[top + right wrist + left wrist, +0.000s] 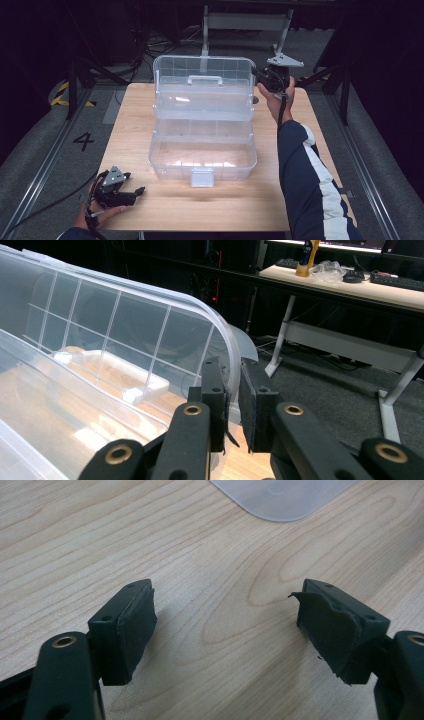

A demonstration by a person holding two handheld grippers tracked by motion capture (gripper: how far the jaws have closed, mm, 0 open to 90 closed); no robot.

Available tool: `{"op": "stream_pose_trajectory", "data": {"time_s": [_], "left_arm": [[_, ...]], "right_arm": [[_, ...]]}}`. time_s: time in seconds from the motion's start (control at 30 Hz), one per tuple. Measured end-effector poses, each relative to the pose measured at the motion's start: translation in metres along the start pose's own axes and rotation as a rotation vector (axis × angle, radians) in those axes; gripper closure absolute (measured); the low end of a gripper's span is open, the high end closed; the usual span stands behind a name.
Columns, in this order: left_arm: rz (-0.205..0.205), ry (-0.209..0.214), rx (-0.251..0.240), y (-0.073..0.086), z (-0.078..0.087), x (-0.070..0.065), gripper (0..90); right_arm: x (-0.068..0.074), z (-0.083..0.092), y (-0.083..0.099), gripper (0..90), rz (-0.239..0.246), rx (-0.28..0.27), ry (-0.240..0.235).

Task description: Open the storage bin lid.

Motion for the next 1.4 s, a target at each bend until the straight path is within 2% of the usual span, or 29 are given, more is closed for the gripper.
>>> {"op": "stream_pose_trajectory", "data": {"time_s": [0.3, 0.4, 0.47, 0.5, 0.53, 0.57, 0.77, 1.03, 1.1, 1.13, 1.4], "left_arm": [[0.004, 0.005, 0.0, 0.0, 0.0, 0.0, 23.6], [-0.008, 0.004, 0.003, -0.001, -0.001, 0.001, 23.4], [0.007, 0.01, 0.002, -0.002, -0.002, 0.0, 23.0], [-0.016, 0.0, 0.0, -0.002, -0.002, 0.002, 22.8], [-0.006, 0.006, 0.005, -0.002, -0.002, 0.001, 22.8], [-0.015, 0.007, 0.008, -0.002, -0.002, 0.002, 22.8], [-0.012, 0.009, 0.007, -0.002, -0.002, 0.002, 22.7], [-0.009, 0.016, 0.009, -0.002, -0.002, 0.001, 22.6], [0.002, 0.019, 0.009, -0.003, -0.002, 0.001, 22.3], [-0.009, 0.016, 0.008, -0.003, -0.002, 0.001, 22.3], [-0.009, 0.019, 0.011, -0.003, -0.002, 0.001, 22.3]], "right_arm": [[-0.003, -0.006, 0.003, 81.6, -0.003, 0.004, 0.003], [-0.004, -0.008, 0.003, 81.5, -0.011, 0.006, 0.002], [-0.004, -0.01, 0.004, 81.5, -0.017, 0.008, 0.001], [-0.005, -0.011, 0.004, 81.5, -0.02, 0.01, 0.001], [-0.006, -0.012, 0.004, 81.5, -0.019, 0.012, 0.001], [-0.006, -0.012, 0.004, 81.4, -0.021, 0.014, 0.0], [-0.008, -0.018, 0.006, 81.2, -0.029, 0.024, 0.007], [-0.009, -0.024, 0.008, 80.6, -0.016, 0.041, 0.022], [-0.009, -0.028, 0.009, 80.5, -0.023, 0.044, 0.029], [-0.01, -0.029, 0.009, 80.5, -0.024, 0.05, 0.029], [-0.013, -0.036, 0.013, 80.0, -0.026, 0.064, 0.029]]}}
Point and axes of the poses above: each handheld gripper's, and its own axes: z roughly backward along the jaws, y roughly out of its underside, x roughly to its left, the point moved 3 cm from there along -z, roughly forward along the jaws, and after that the axes turned 5 degrees about -z, right-handed, at the moved point
